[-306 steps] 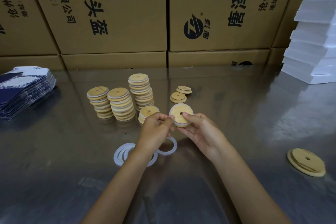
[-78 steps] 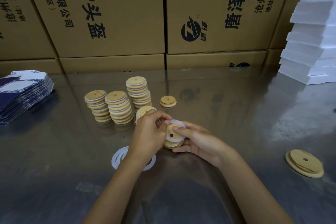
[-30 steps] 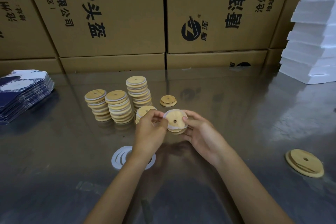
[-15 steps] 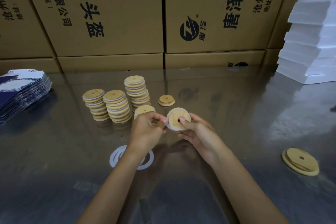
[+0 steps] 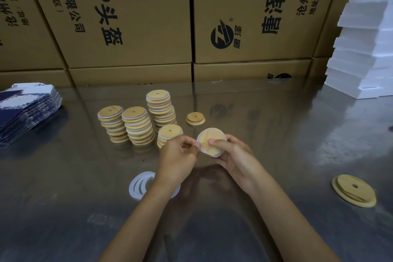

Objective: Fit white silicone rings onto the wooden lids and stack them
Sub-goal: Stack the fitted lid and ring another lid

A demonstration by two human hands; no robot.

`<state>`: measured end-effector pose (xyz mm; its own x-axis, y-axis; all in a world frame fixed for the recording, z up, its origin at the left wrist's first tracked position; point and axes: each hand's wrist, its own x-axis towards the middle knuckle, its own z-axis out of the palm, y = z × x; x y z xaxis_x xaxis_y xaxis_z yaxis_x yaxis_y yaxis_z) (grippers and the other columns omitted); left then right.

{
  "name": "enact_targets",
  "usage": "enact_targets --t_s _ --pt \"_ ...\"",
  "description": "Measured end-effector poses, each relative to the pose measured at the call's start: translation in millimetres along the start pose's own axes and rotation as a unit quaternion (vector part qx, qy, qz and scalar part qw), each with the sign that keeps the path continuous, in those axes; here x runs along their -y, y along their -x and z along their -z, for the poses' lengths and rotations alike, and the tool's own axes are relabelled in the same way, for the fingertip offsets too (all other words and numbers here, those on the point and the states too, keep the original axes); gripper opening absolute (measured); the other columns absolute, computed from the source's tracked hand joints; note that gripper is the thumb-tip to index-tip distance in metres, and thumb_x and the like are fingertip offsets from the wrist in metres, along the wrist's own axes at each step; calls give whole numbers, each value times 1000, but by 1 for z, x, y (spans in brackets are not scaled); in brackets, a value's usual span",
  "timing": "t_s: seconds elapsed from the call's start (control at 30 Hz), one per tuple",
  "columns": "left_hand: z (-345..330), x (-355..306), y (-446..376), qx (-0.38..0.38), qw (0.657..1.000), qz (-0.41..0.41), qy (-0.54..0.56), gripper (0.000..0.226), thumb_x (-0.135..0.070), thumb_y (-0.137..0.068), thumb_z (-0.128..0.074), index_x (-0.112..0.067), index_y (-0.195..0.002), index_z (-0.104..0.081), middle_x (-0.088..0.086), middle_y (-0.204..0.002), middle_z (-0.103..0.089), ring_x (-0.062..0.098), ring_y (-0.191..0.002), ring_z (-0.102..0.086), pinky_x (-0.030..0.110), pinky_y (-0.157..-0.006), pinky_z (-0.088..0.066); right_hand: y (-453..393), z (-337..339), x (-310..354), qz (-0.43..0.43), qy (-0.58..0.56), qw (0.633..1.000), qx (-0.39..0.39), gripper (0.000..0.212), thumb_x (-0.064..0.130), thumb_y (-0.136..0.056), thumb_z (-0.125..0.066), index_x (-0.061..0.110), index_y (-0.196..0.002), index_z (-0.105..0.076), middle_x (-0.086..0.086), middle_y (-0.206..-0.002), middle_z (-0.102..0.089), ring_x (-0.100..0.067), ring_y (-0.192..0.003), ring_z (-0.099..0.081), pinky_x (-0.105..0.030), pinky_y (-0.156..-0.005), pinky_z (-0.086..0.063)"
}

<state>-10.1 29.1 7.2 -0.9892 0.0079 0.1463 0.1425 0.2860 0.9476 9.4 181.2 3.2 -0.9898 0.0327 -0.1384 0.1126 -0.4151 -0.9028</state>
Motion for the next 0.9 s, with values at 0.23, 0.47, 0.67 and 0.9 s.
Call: enact_targets --t_s 0.23,0.47,0.67,0.9 --pt "4 -1 0 11 993 -27 -118 17 -12 -87 -61 -24 -76 -67 -2 -70 -70 14 -69 -65 37 -70 -55 3 -2 1 40 63 997 -15 21 7 -94 -65 0 -114 -68 -17 -106 -75 -24 -97 -72 -31 -86 -57" --pt "1 1 3 43 986 -58 -149 9 -17 -89 -62 -22 -83 -67 -4 -73 -67 7 -66 -60 26 -63 -50 2 0 -2 3 1 1000 -17 23 8 -96 -62 0 -118 -67 -24 -115 -72 -33 -104 -71 -36 -94 -56" --pt "-7 1 4 72 997 1 -30 19 -16 -90 -64 -25 -74 -69 -6 -65 -66 21 -71 -64 43 -78 -56 1 -1 2 -2 -58 998 -9 28 7 -94 -63 -5 -120 -62 -19 -106 -74 -27 -95 -73 -29 -82 -60" --pt "-9 2 4 73 995 58 27 13 -16 -87 -68 -18 -75 -70 3 -63 -67 16 -59 -60 34 -64 -52 0 -1 1 -15 -69 997 -31 12 2 -90 -67 4 -97 -57 -20 -97 -73 -30 -88 -72 -34 -82 -61"
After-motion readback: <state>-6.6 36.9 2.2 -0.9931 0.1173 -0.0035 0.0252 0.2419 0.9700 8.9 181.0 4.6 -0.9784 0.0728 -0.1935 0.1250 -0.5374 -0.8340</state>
